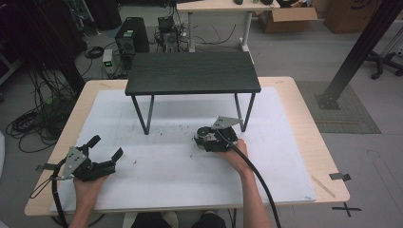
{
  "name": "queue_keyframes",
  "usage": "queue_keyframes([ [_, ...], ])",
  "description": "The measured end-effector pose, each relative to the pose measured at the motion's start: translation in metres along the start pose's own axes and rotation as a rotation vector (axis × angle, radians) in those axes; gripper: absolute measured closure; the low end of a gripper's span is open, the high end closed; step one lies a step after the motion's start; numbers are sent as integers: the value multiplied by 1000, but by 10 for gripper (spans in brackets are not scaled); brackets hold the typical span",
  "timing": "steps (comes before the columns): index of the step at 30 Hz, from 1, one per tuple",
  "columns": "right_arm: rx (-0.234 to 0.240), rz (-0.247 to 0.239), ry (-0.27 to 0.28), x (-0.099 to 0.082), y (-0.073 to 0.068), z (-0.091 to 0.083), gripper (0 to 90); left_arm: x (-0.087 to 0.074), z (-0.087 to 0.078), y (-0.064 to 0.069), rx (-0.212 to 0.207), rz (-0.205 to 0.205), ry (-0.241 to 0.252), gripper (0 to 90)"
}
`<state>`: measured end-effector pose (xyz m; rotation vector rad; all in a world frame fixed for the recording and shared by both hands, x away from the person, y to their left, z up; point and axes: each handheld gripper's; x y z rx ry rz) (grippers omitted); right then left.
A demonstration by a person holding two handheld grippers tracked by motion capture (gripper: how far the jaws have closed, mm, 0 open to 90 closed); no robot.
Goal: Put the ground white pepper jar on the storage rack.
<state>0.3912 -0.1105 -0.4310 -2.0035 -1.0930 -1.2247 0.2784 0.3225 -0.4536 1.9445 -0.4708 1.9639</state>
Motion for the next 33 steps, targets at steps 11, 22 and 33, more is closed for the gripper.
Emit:
queue_keyframes([
  [11,-18,3,-5,-1,-1,-1,490,0,0,0,0,0,0,12],
  [22,-27,6,10,-2,-2,0,492,0,0,0,0,0,1,13],
  [33,-37,19,46,-7,-3,-2,493,0,0,0,0,0,1,13],
])
Point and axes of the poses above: each handheld gripper's, and its own axes: z roughly forward along the jaws, x roughly out of its top, y roughly to its right, and after that the axes turned 2 degrees about y, right-handed
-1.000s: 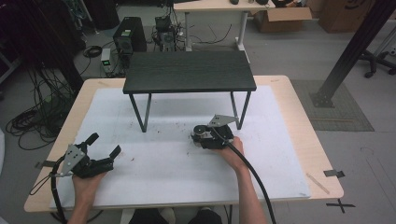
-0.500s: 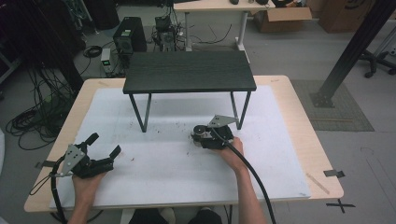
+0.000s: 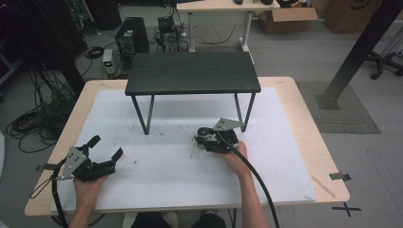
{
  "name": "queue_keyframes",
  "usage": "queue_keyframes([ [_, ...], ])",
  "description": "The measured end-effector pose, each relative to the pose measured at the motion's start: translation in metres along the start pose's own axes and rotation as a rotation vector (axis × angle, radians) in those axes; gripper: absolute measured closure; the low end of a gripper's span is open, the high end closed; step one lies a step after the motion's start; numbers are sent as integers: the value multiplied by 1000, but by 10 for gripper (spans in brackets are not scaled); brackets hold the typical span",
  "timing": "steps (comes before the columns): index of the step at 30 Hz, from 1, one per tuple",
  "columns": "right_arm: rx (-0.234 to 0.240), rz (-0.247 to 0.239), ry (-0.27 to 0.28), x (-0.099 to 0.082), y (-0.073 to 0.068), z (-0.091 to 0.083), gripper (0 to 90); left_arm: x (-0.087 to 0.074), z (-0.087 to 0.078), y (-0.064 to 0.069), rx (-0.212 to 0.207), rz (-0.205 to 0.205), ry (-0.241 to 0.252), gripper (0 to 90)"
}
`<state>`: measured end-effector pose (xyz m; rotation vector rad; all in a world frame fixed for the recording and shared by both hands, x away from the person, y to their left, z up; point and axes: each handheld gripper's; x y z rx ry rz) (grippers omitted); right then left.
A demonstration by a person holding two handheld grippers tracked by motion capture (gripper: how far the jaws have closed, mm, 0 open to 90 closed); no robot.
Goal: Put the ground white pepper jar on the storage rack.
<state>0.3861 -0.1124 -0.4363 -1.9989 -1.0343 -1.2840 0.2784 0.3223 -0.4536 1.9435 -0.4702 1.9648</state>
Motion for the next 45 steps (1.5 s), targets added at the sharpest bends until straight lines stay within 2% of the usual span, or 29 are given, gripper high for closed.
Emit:
queue_keyframes([
  [11,-11,-10,1,3,-2,-4,493,0,0,0,0,1,-2,14],
  [22,-17,-10,15,18,-5,-23,493,0,0,0,0,0,-3,14],
  [30,-9,-18,19,39,-9,-38,494,0,0,0,0,-1,-3,15],
  [33,-4,-22,23,53,-12,-44,494,0,0,0,1,0,-3,16],
  [45,9,-46,12,90,-19,-55,493,0,0,0,0,-1,-2,18],
])
Point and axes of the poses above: each handheld gripper's, and its own axes: z roughly forward along the jaws, x roughly out of its top, y roughly to its right, and after that the axes turned 2 degrees about y, right-handed
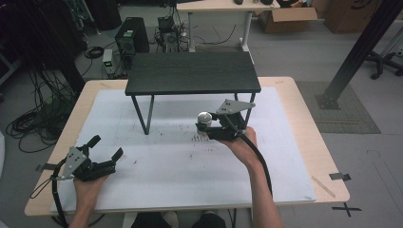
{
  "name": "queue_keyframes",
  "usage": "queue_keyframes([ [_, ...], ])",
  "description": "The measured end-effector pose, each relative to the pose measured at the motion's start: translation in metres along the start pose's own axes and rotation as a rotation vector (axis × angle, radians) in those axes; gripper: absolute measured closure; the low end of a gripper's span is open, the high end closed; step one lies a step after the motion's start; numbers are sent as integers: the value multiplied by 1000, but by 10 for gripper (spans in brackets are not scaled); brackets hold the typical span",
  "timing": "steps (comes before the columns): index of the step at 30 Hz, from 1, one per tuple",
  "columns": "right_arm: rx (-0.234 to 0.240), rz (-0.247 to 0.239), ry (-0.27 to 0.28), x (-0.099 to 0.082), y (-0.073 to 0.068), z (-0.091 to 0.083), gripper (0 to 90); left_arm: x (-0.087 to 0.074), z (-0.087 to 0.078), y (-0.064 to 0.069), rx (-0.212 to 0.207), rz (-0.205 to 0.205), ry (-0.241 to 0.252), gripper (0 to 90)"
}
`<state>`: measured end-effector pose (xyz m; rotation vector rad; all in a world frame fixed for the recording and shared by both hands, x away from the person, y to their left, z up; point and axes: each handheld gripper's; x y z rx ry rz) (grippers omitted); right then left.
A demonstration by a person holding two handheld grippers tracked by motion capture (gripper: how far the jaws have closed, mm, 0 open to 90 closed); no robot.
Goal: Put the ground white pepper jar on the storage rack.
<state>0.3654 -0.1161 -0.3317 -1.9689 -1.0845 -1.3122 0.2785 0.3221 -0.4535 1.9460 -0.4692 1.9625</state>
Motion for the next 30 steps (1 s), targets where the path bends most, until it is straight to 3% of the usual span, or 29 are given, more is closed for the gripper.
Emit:
queue_keyframes([
  [14,23,-17,-21,48,0,-15,493,0,0,0,0,-1,-1,20],
  [30,32,-37,8,96,7,-29,493,0,0,0,1,-3,-2,23],
])
Point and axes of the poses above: each handheld gripper's, and its own axes: z roughly forward along the jaws, x roughly out of its top, y roughly to its right, and after that the axes turned 2 degrees about y, right-handed
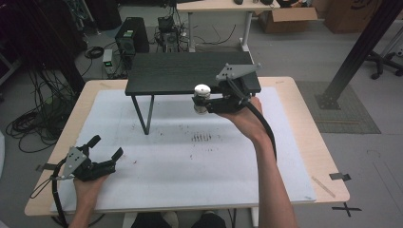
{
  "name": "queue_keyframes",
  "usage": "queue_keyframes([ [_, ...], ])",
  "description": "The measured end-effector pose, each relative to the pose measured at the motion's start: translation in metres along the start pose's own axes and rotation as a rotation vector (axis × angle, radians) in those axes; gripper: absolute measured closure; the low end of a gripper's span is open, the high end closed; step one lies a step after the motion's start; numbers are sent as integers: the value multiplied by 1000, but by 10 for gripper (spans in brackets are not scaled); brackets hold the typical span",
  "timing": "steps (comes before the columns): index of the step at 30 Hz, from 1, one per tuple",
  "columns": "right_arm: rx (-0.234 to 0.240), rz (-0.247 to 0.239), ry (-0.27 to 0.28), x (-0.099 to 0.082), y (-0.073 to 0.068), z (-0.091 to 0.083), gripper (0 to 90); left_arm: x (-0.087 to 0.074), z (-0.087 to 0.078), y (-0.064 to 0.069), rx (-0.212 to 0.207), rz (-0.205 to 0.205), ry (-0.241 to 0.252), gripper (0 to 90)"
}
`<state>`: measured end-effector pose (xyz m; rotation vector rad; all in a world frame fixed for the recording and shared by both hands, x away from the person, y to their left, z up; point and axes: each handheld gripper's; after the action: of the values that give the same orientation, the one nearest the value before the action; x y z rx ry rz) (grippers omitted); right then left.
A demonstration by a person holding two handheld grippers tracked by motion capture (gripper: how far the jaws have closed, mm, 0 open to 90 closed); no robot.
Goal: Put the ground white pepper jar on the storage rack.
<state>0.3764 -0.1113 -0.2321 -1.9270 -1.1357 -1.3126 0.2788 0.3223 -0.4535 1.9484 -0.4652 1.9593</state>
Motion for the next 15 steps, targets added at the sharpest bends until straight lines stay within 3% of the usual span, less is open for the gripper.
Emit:
queue_keyframes([
  [8,-9,-17,-6,27,10,-1,493,0,0,0,-1,-1,-1,25],
  [15,-30,-11,-12,36,21,6,493,0,0,0,2,0,1,26],
])
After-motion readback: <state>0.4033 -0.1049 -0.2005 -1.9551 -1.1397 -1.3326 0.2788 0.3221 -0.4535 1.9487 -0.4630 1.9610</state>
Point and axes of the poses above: each handheld gripper's, and its own axes: z roughly forward along the jaws, x roughly out of its top, y roughly to its right, and after that the axes turned 2 degrees about y, right-handed
